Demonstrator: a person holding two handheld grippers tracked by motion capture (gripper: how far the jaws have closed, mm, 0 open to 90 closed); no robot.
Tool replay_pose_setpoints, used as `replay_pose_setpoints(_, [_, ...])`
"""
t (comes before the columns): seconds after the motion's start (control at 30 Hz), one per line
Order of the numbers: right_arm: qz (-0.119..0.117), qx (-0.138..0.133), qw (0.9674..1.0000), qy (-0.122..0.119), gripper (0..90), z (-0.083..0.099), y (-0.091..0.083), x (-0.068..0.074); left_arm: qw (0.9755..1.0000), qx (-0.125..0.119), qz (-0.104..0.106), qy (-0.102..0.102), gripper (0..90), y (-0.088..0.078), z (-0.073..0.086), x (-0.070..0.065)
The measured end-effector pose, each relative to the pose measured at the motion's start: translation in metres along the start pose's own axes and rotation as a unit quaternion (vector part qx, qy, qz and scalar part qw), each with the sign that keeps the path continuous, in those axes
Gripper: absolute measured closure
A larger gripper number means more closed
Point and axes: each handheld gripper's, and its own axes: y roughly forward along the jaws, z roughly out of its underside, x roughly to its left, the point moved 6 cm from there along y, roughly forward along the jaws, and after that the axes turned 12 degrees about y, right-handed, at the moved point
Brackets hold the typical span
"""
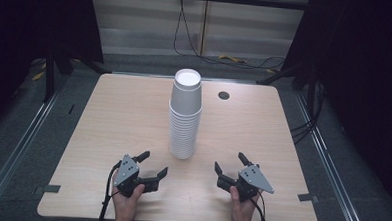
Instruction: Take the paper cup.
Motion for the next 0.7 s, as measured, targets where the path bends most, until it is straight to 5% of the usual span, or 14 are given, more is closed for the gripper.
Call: replay_pose_setpoints(0.7, [-0.011, 0.05, 0.9982, 0.03, 14.0, 0.0031, 0.0056, 0.0013, 1.0, 0.004, 0.001, 0.004, 15.8, 0.0011, -0.0001, -0.0013])
